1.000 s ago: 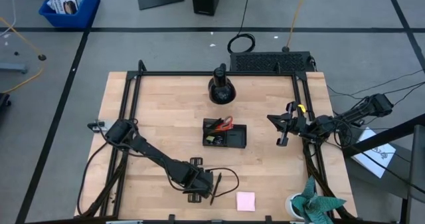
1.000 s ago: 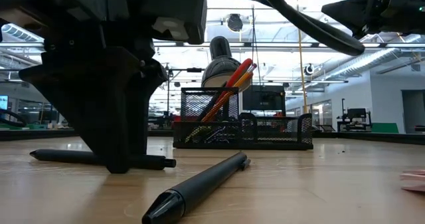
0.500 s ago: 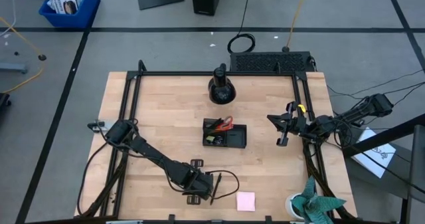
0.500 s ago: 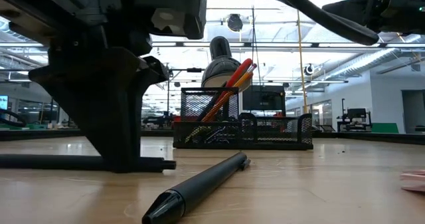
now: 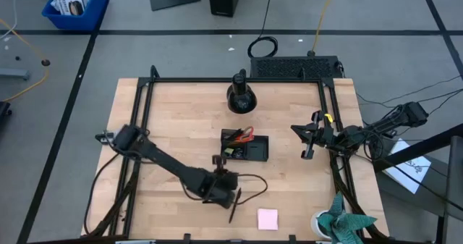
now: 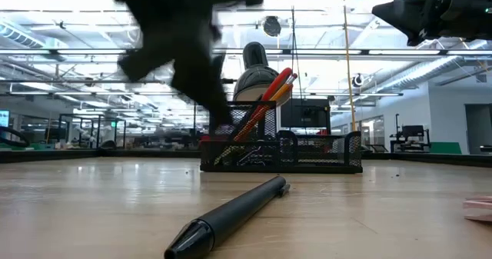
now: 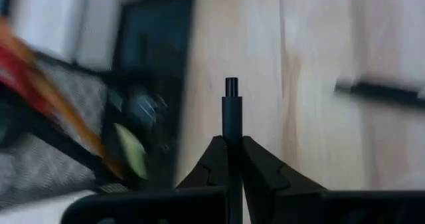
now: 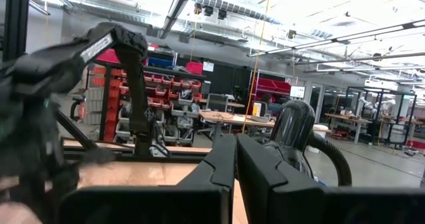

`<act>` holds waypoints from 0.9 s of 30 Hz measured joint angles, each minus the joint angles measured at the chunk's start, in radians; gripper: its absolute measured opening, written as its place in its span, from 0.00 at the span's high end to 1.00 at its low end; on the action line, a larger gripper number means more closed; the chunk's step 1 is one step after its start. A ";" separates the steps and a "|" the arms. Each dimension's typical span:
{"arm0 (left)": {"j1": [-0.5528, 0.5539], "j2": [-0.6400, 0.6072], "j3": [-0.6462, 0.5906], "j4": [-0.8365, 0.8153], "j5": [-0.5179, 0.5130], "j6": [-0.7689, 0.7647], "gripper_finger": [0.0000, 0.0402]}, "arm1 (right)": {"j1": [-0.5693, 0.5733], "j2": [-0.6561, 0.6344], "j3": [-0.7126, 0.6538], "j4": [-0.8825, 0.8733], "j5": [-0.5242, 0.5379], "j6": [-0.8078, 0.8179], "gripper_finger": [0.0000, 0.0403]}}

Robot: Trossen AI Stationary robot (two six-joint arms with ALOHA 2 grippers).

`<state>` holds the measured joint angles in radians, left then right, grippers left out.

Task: Pick and place office supplies into organizer
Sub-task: Put the black pen into the black desk organizer

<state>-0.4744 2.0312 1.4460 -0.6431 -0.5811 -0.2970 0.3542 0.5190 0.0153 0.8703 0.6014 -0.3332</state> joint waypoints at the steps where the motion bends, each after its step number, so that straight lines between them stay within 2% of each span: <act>1: 0.007 -0.019 0.001 0.016 -0.014 0.030 0.96 | 0.000 0.000 0.000 0.000 0.000 0.000 0.98; 7: 0.087 -0.129 0.000 0.177 -0.025 0.272 0.98 | 0.000 0.000 0.000 0.000 0.000 0.006 0.98; 10: 0.139 -0.201 -0.045 0.286 0.011 0.374 0.98 | 0.000 0.000 0.000 0.000 0.000 0.005 0.98; 14: 0.233 -0.320 -0.206 0.549 0.057 0.474 0.97 | 0.000 0.000 0.000 -0.002 0.000 0.003 0.98; 19: 0.343 -0.459 -0.480 1.040 0.302 0.517 0.98 | 0.000 0.000 0.000 -0.007 0.000 -0.005 0.98; 22: 0.388 -0.473 -0.609 1.246 0.351 0.513 0.97 | 0.000 -0.001 0.000 -0.007 0.000 -0.018 0.98; 27: 0.437 -0.451 -0.694 1.374 0.398 0.481 0.98 | -0.001 0.000 0.000 -0.007 0.001 -0.019 0.98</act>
<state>-0.0371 1.5806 0.7516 0.7314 -0.1828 0.1842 0.3534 0.5186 0.0152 0.8631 0.6024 -0.3523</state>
